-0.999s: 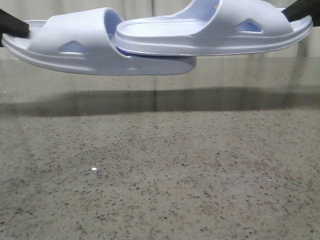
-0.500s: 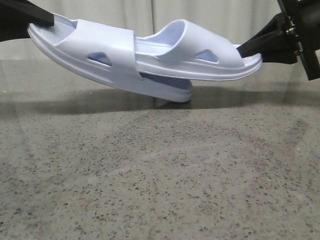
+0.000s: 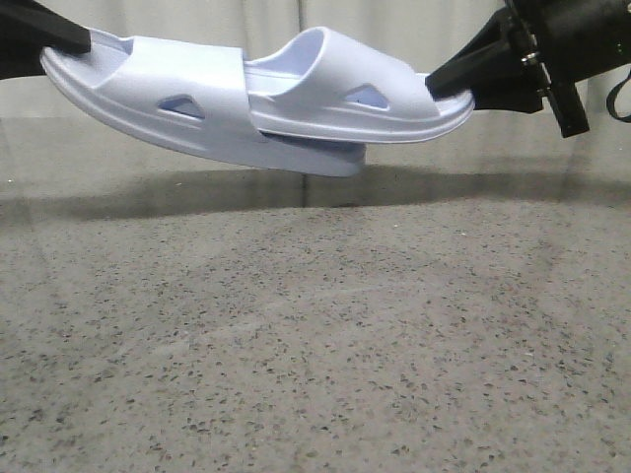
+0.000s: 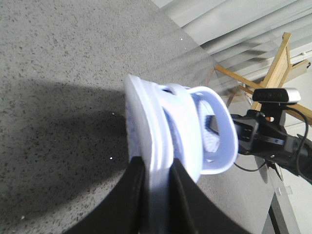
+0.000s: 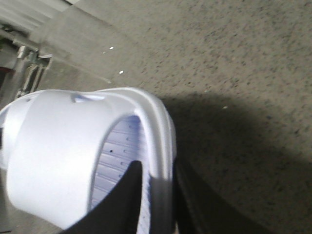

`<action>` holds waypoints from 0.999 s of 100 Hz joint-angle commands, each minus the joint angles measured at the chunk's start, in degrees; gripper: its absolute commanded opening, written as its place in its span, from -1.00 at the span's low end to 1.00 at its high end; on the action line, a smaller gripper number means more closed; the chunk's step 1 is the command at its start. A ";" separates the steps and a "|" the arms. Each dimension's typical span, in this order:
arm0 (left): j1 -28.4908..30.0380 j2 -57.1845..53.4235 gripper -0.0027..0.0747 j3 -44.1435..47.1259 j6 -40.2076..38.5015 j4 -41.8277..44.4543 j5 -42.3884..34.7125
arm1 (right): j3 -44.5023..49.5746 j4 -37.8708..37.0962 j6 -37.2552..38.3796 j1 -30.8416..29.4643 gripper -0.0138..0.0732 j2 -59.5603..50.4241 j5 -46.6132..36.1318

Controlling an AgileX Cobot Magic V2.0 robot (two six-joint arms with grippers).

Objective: Insert blue slippers together front up
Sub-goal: 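Lower the nested slippers onto the table and open both grippers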

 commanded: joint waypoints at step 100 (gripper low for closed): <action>-3.40 -0.27 -0.40 -1.82 16.56 5.32 -12.22 | -1.88 0.70 1.77 -12.81 -0.07 -6.28 18.25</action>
